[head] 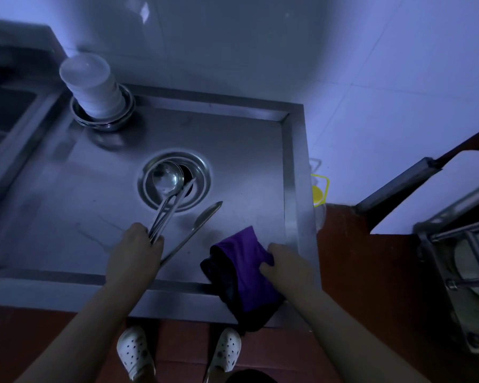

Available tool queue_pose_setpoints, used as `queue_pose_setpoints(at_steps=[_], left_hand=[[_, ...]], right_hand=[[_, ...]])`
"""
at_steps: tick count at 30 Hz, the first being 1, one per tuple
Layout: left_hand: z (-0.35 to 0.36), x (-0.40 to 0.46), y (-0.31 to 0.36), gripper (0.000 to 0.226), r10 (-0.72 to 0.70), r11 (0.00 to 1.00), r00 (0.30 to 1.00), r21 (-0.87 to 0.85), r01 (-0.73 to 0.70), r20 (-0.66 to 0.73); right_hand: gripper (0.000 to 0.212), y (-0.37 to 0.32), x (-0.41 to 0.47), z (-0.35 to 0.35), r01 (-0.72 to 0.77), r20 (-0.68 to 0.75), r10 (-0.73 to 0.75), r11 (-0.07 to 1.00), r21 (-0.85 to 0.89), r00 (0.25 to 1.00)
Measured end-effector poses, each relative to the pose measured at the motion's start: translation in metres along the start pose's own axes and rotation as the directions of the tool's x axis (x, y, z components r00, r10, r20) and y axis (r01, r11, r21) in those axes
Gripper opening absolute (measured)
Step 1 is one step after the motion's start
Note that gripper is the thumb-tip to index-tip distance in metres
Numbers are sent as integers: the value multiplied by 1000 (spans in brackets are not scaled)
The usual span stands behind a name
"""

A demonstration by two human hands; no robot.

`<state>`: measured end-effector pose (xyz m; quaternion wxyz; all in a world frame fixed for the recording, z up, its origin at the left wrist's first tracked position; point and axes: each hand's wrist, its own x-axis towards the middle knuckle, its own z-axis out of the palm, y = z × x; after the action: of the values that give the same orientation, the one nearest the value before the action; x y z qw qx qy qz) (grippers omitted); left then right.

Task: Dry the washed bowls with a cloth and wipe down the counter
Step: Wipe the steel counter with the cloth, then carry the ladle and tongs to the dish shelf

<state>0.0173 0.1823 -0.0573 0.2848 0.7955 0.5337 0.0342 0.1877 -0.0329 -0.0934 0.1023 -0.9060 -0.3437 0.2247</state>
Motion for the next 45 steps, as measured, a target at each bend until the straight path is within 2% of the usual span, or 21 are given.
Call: queue_pose_setpoints(at_steps=[3,5,8,10,12,17,22,27,31,34,37,40,43,45], left_hand=[[-7,-3,-2,25,-21,1000,1000,-24,21,-15],[-11,-5,-3,26,-27,999,999,-44,26,-29],[-15,-7,-4,26,-32,998,999,-48,30,-43],[-16,-8,-4,26,-32,999,998,-39,30,-50],[-16,-10,-5,26,-29,999,998,-38,28,-46],[-14,-17,-5,26,-12,998,1000,-62,11,-25],[-9,-19,-3,25,-6,997,1000,-75,5,-6],[-12,-22,-1,25,0,996,1000,-84,-1,-11],[-24,-23,-2,25,14,994,999,-104,-18,-37],[-41,-27,-9,25,21,990,997,-139,-31,-74],[-63,-30,-18,25,11,984,990,-176,-35,-137],[-88,-33,-30,31,-28,971,983,-238,-16,-180],[-117,-35,-50,27,-69,950,977,-313,4,-200],[-140,-37,-70,23,-103,929,981,-368,35,-167]], right_hand=[[18,-15,2,-33,136,-149,-150,985,-102,977],[13,-27,1,-54,262,-226,-321,930,-256,920],[19,-34,-8,-66,351,-256,-517,798,-490,817],[21,-28,-21,-58,393,-239,-577,751,-531,781],[23,-14,-37,-37,452,-195,-600,744,-492,776],[32,19,-75,8,502,21,-538,771,-391,843],[36,31,-82,22,488,43,-507,798,-355,861],[24,19,-76,15,476,46,-500,785,-397,865],[13,-24,-58,1,413,-163,-440,894,-171,883],[11,-71,-40,-10,411,-193,-393,909,65,899],[13,-124,-27,-19,316,-123,-291,877,362,949],[13,-187,-26,-23,109,53,-196,727,678,979],[19,-248,-30,-20,36,140,-217,651,758,966],[25,-287,-37,-17,47,156,-247,658,751,957]])
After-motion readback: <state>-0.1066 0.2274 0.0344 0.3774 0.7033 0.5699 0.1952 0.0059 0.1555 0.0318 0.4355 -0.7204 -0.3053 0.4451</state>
